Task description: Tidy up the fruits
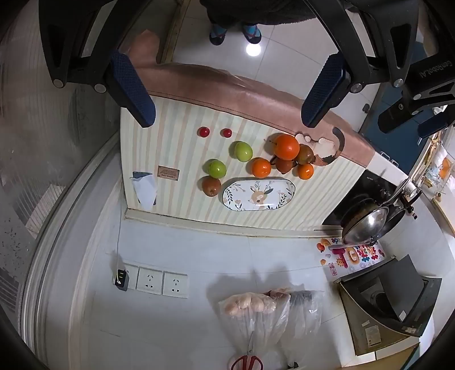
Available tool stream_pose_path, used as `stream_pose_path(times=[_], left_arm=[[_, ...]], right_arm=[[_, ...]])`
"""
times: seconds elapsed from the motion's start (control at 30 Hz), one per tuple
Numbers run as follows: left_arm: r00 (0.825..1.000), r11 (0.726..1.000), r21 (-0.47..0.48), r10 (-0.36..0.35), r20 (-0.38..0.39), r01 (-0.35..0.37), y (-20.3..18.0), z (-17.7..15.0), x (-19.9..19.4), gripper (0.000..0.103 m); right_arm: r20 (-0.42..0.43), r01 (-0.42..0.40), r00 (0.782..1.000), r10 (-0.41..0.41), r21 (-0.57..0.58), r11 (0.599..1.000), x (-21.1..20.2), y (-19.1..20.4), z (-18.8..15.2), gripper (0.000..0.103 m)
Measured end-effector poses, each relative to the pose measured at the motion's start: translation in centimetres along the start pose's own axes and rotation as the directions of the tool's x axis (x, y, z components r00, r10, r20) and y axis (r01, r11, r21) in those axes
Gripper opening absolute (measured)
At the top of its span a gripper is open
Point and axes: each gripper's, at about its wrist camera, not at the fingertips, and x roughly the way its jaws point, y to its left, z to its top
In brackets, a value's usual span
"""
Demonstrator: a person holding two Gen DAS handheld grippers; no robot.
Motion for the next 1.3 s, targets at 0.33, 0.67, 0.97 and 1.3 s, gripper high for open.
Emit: stream_pose_path(times=[0.33, 0.67, 0.97, 1.3], left_arm=[[1.000, 1.000, -0.002, -0.004, 0.002, 0.004, -0.1, 0.6, -0.3, 0.103], [1.000, 1.000, -0.001, -0.004, -0.001, 0.004, 0.5, 1.4, -0.5, 0.103], [1.000, 1.000, -0.003, -0.004, 0.003, 0.004, 0.7, 1.6, -0.6, 0.103], [1.000, 1.000, -0.004, -0.005, 0.005, 0.005, 0.5, 1.8, -0.3, 0.103]], right_arm=[[-0.002, -0.008, 1.000, 0.008, 0.002, 1.000, -0.7, 0.2, 0.0, 0.103], [0.002, -0.009, 1.000, 0.009, 0.001, 1.000, 0.2, 0.4, 0.4, 0.103], [0.003, -0.013, 1.000, 0.013, 0.001, 1.000, 0.2, 0.8, 0.7, 0.103], [-0.005, -0.017, 1.000, 0.017, 0.000, 1.000, 0.6, 0.6, 1.1, 0.103]])
